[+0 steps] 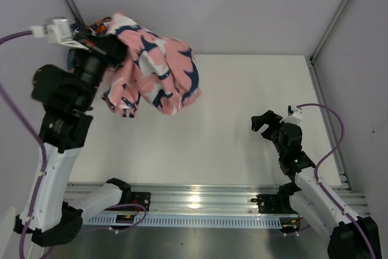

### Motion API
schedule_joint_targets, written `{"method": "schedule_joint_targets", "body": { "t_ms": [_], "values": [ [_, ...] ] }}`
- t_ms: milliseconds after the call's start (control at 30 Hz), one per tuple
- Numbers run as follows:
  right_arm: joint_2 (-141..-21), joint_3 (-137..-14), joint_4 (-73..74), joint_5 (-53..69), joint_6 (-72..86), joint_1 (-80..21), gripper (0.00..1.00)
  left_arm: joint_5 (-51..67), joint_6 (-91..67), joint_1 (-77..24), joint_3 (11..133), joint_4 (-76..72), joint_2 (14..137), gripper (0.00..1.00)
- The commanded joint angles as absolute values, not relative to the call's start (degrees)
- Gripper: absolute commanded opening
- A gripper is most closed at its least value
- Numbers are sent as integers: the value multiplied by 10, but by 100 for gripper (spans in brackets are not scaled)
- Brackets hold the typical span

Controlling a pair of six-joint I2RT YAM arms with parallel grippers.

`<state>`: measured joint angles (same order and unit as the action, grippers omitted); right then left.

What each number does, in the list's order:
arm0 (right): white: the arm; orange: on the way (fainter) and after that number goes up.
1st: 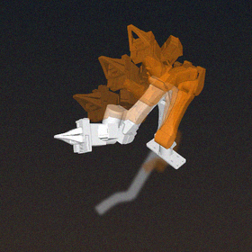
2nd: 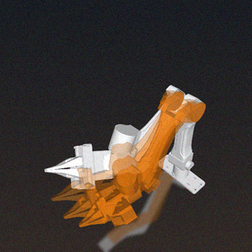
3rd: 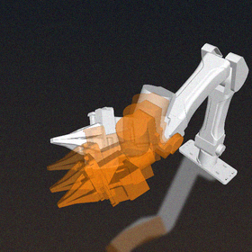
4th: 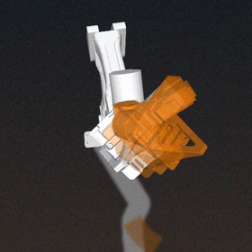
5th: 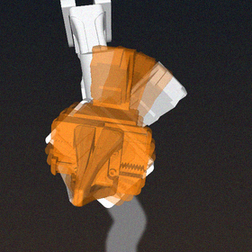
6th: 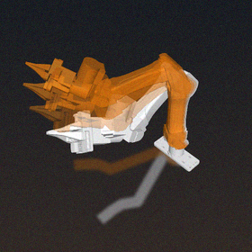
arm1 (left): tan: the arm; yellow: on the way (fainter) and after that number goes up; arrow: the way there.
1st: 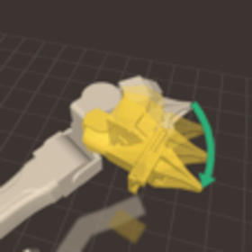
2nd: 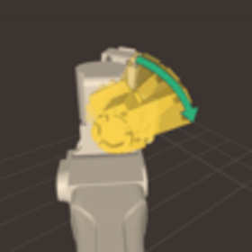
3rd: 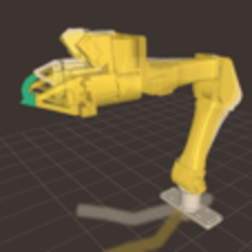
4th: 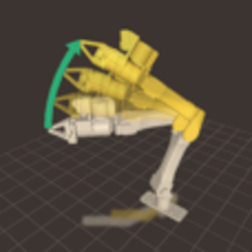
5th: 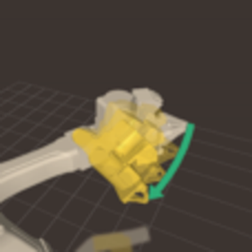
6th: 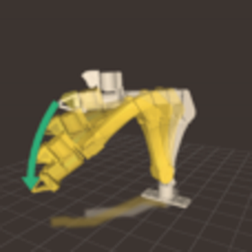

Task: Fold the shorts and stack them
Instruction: Move the shorts to the center of the board

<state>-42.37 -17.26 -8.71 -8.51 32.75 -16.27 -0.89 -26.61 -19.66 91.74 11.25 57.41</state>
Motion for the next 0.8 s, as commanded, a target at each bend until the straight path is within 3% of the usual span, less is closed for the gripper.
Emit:
{"method": "schedule_joint_targets", "body": {
  "t_ms": [0, 133, 500, 767],
  "values": [
    [-411, -177, -103, -85, 316, -160, 99, 36, -283, -272, 875, 113, 624, 0],
    [-396, -173, -105, -68, 308, -160, 99, -19, -279, -347, 814, 106, 645, 0],
    [-385, -169, -113, -58, 303, -162, 99, -80, -311, -402, 644, 72, 669, 0],
    [-410, -163, -167, 48, 287, -166, 95, -148, -296, -454, 660, 121, 622, 0]
  ]
}}
